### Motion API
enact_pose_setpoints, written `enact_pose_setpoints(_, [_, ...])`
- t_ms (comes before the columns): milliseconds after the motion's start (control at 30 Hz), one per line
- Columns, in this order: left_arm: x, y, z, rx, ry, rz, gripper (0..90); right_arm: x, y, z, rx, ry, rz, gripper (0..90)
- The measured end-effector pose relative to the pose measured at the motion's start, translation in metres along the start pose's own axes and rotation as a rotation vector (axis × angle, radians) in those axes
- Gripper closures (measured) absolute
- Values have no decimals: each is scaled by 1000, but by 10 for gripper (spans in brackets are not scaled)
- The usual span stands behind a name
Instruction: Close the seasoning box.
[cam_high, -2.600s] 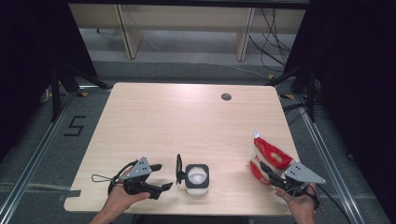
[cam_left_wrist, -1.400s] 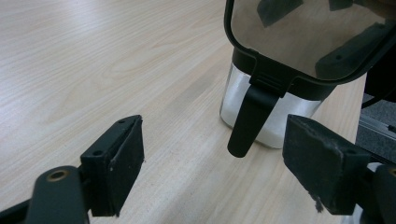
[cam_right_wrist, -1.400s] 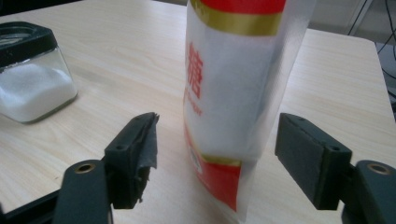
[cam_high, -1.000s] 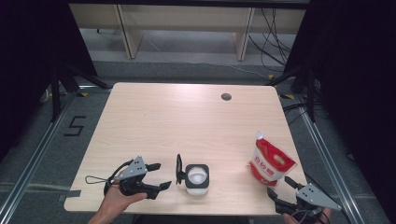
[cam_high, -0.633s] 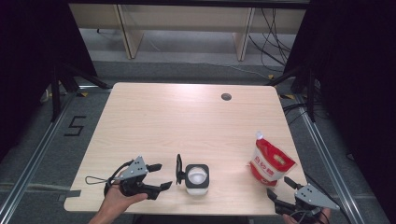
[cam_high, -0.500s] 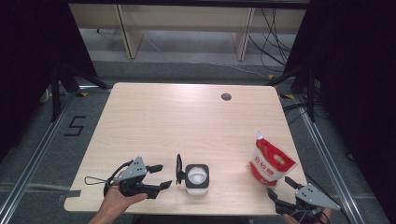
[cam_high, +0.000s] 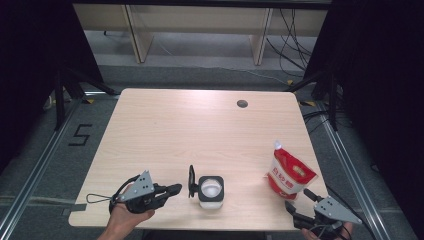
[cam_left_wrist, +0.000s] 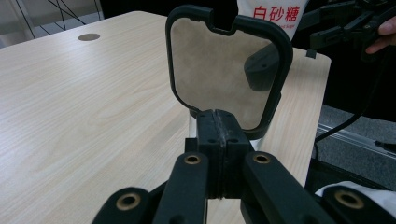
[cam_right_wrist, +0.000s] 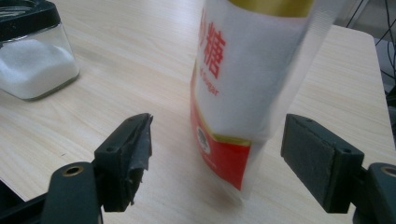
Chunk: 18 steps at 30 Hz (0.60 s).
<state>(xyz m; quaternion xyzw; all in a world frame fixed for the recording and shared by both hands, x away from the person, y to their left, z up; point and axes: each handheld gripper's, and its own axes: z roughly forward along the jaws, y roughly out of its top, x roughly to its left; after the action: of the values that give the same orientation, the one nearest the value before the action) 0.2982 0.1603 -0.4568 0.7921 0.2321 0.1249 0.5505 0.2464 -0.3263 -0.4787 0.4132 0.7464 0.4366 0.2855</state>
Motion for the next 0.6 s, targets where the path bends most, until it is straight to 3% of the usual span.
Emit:
enact_pose_setpoints(33, [-1, 0, 2, -2, -3, -14, 892, -1, 0, 0, -7, -10, -13, 257])
enact_pose_setpoints(67, [-1, 0, 3, -1, -5, -6, 892, 0, 0, -1, -3, 3, 25, 257])
enact_pose_setpoints(133, [-2, 1, 5, 7, -10, -8, 892, -3, 0, -1, -20, -17, -18, 257])
enact_pose_setpoints(167, [-3, 2, 7, 8, -13, -7, 892, 0, 0, -2, -4, -18, 29, 257])
enact_pose_setpoints(200, [-4, 2, 7, 15, -8, -19, 892, -1, 0, -2, -9, -18, 26, 256])
enact_pose_setpoints(233, [-2, 3, 9, 12, -20, 5, 892, 1, 0, -4, 8, -18, 54, 256])
enact_pose_setpoints(267, [-2, 4, 10, 16, -14, 6, 892, -3, 1, -2, -22, -26, -5, 257])
enact_pose_setpoints(333, [-2, 6, 11, 18, -14, 16, 892, -1, 1, -2, -15, -24, 17, 257])
enact_pose_setpoints(400, [-3, 8, 13, 10, -4, -1, 891, 0, 1, -3, 4, -20, 39, 256])
enact_pose_setpoints(467, [-4, 10, 14, 7, -6, 9, 891, -3, 1, -2, -18, -28, 2, 257])
enact_pose_setpoints(500, [-5, 11, 14, 5, -5, 0, 892, -2, 1, -3, -8, -20, 14, 257])
enact_pose_setpoints(533, [-5, 12, 15, 7, -11, 19, 891, -1, 1, -3, -12, -6, 21, 257])
enact_pose_setpoints(600, [-6, 14, 16, 7, -10, 20, 891, -2, 1, -3, -8, -16, 16, 257])
